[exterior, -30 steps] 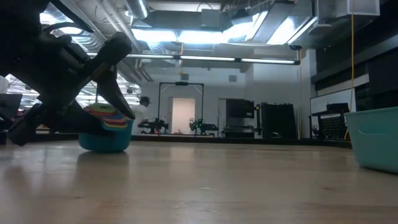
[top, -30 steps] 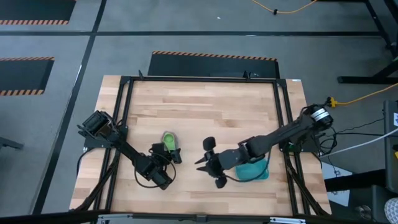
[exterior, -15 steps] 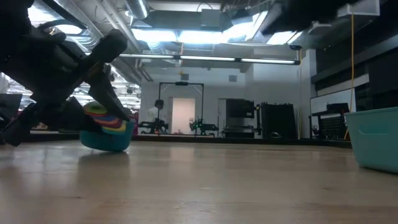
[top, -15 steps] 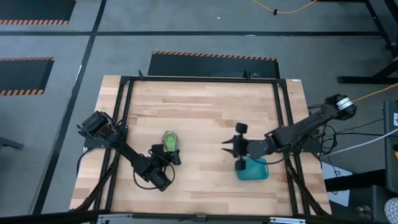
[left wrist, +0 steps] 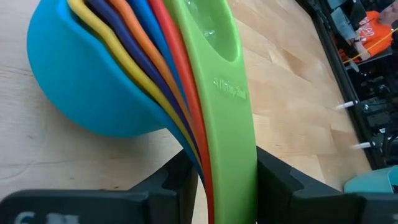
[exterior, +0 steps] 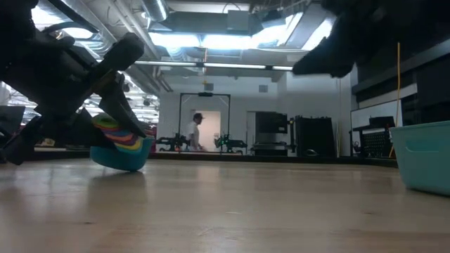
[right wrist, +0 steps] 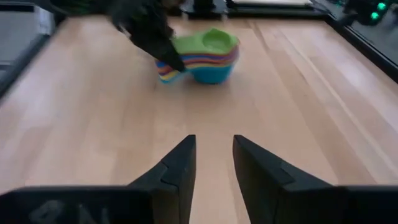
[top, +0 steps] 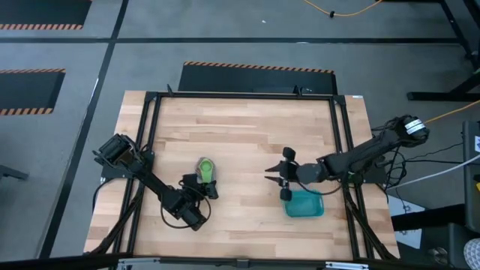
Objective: Nest measuring cups in basket
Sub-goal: Put the stacked nesting measuring cups into the blue bin
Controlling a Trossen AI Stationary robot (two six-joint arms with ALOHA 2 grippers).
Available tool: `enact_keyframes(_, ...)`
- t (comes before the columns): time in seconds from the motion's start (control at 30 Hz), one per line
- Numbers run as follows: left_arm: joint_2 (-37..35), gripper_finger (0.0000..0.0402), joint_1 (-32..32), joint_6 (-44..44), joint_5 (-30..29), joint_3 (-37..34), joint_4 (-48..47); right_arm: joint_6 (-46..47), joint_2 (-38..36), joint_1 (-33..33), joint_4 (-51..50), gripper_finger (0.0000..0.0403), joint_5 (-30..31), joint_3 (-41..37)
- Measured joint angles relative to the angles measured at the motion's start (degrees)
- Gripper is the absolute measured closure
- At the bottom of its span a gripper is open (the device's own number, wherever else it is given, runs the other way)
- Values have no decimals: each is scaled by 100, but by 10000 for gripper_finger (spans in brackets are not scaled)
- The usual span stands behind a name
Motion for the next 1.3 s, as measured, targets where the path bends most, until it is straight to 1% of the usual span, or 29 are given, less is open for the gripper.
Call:
enact_keyframes(0.1, 0, 286, 0, 2, -13, 0, 33, 75, 301, -267, 87, 291, -68, -9)
enact_keyframes(0.17, 0, 286, 0, 56, -24, 0, 78, 154, 539, -435, 254, 291, -282, -9)
enact_keyframes(0.27, 0, 286, 0, 402, -28, 0, 273, 149, 834, -604, 420, 291, -647, -11)
enact_keyframes(0.4, 0, 288, 1, 916, -31, 0, 626, 145, 1030, -694, 625, 291, -766, -11)
enact_keyframes(0.53, 0, 305, 2, 1182, 4, 0, 810, 126, 1049, -699, 774, 291, -771, -11)
enact_keyframes(0.7, 0, 329, 11, 1194, 0, 0, 809, 115, 1049, -697, 829, 291, -771, -9)
enact_keyframes(1.0, 0, 330, 13, 1196, 2, 0, 828, 116, 1049, -697, 829, 291, -771, -9)
enact_keyframes(1.17, 0, 334, 7, 1199, 0, 0, 906, -55, 1009, -697, 784, 291, -776, -9)
enact_keyframes(1.3, 0, 334, -2, 1388, 10, 0, 1151, -176, 745, -697, 563, 291, -1008, -9)
